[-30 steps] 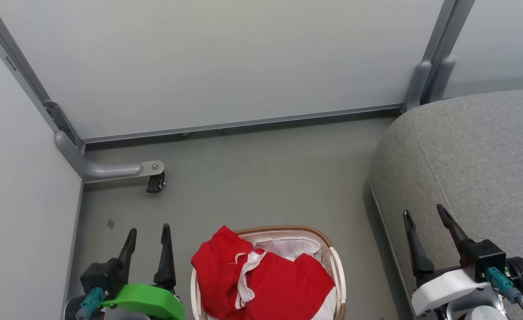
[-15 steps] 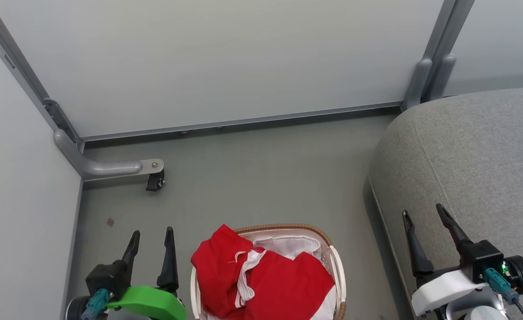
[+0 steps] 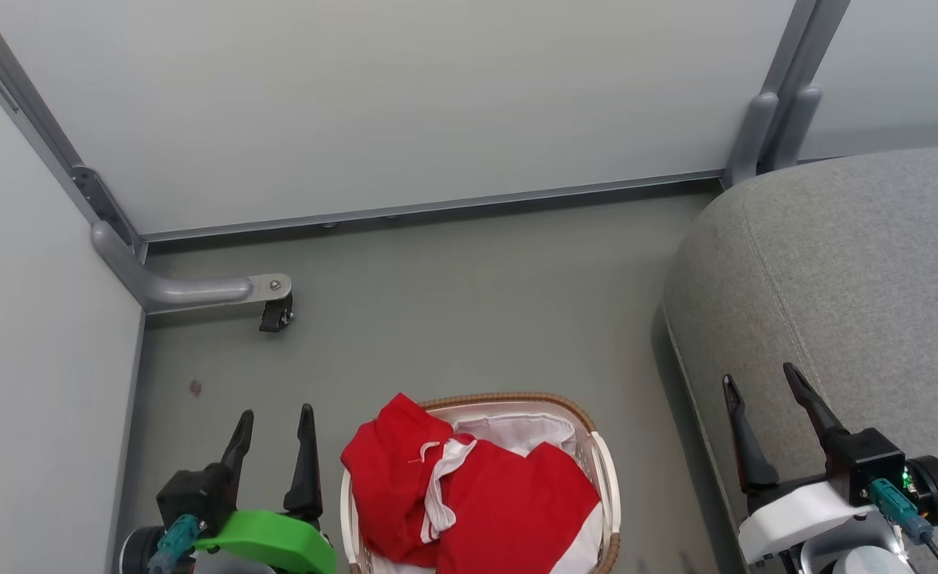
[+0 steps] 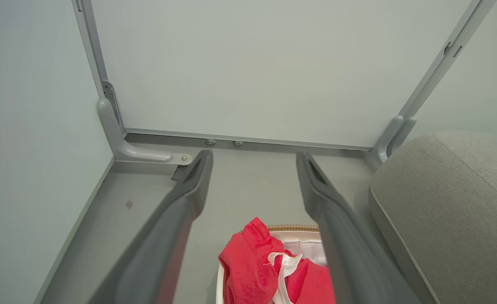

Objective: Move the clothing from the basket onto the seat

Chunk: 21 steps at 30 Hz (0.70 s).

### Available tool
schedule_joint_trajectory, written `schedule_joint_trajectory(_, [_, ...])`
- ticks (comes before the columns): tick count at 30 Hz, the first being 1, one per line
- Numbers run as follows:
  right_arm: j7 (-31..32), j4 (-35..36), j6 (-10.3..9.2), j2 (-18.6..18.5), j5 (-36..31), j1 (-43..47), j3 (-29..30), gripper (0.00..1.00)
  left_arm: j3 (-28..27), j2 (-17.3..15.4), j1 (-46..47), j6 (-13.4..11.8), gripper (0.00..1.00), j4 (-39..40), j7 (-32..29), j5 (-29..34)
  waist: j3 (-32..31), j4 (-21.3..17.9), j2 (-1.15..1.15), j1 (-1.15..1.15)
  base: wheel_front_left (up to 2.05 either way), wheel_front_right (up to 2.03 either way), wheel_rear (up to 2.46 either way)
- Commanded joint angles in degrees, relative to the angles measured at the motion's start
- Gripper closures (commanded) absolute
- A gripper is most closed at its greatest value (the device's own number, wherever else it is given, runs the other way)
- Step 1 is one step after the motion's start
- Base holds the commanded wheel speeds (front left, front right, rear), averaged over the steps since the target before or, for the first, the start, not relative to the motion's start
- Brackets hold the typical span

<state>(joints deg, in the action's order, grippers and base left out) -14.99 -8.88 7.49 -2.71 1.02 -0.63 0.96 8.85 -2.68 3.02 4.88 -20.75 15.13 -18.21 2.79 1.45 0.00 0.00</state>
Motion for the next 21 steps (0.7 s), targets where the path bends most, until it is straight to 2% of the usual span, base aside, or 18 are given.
schedule_joint_trajectory(1, [-0.3, 0.33, 0.0, -0.32, 0.11, -0.57, 0.13, 0.0, 0.2, -0.37, 1.13, 0.2, 0.0, -0.04, 0.04, 0.71, 0.97, -0.05, 0.0, 0.0, 0.0, 0.0, 0.0])
schedule_joint_trajectory(10, [-0.3, 1.31, 0.0, -0.3, -0.14, -4.51, -0.23, 0.0, 2.86, -0.37, 6.5, 0.95, 0.0, -4.17, 0.01, 3.95, 8.94, -1.01, 0.0, 0.0, 0.0, 0.0, 0.0])
schedule_joint_trajectory(21, [-0.29, 2.8, 0.0, -0.29, 0.21, -12.79, -0.49, 0.0, 9.85, -0.35, 20.15, 2.15, 0.0, -17.95, 0.01, 7.23, 24.97, -4.08, 0.0, 0.0, 0.0, 0.0, 0.0])
